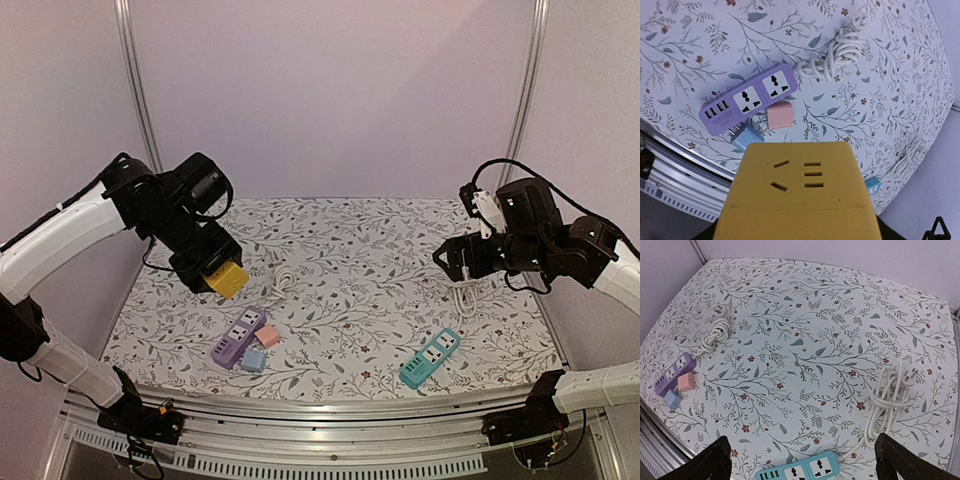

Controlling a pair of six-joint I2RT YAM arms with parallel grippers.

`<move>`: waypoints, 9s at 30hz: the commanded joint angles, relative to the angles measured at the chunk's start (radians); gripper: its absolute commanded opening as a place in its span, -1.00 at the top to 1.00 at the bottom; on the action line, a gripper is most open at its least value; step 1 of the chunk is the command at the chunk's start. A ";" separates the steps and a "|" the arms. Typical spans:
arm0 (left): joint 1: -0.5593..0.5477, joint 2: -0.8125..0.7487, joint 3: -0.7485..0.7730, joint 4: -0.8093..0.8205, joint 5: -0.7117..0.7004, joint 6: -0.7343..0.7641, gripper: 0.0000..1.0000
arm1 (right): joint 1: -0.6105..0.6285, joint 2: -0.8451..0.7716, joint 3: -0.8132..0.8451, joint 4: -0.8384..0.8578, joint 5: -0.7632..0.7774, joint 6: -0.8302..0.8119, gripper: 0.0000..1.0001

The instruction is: Insert the plug

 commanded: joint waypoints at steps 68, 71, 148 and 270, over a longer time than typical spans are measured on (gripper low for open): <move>0.141 0.351 -0.213 0.089 0.088 -0.076 1.00 | 0.003 -0.305 -0.068 -0.352 -0.056 0.084 -0.97; 0.145 0.366 -0.203 0.089 0.097 -0.066 1.00 | 0.003 -0.308 -0.068 -0.354 -0.056 0.085 -0.98; 0.315 0.576 -0.204 0.316 -0.019 0.549 1.00 | 0.002 -0.225 -0.039 -0.363 0.023 0.181 -0.98; 0.294 0.325 -0.377 0.278 -0.041 0.775 0.04 | 0.003 -0.079 -0.011 -0.373 0.112 0.263 -0.98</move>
